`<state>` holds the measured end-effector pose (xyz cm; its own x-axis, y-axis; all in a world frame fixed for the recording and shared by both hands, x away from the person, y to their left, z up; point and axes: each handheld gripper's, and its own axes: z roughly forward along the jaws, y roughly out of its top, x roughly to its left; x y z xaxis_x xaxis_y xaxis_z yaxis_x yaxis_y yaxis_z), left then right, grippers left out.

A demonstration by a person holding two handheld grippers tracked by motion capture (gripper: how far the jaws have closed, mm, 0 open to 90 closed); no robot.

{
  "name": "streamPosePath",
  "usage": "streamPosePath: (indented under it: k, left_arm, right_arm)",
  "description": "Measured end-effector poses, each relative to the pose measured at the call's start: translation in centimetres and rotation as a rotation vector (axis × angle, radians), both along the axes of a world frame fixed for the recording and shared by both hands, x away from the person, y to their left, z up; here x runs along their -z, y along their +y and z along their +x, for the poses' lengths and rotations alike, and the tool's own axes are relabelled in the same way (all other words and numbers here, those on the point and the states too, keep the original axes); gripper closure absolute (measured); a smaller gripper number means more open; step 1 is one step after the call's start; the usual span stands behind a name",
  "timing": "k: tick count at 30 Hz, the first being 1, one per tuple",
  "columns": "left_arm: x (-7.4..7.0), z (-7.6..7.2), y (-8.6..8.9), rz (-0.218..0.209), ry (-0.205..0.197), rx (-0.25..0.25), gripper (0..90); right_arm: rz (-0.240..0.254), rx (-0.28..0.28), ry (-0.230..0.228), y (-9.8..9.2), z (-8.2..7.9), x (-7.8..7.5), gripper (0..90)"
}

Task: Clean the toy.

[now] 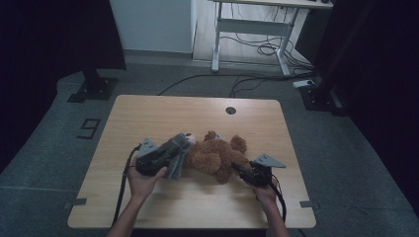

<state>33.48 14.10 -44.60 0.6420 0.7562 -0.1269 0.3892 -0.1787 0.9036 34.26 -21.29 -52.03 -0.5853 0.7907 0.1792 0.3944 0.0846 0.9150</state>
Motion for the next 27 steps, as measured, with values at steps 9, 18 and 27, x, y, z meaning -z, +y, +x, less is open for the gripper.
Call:
streamPosePath:
  k: [9,18,27]
  left_arm:
    - [-1.5,-0.4,-10.9,0.025,-0.007,0.205,76.8]
    - [2.2,0.2,-15.0,0.110,0.072,0.205,76.7]
    - [3.0,-0.3,-11.6,0.090,0.059,0.168,76.9]
  right_arm:
    - [0.005,0.001,0.006,0.0,0.1,0.0,58.0]
    - [0.010,-0.004,0.012,-0.1,0.0,0.0,58.1]
    - [0.013,-0.033,0.005,-0.1,0.0,0.0,58.5]
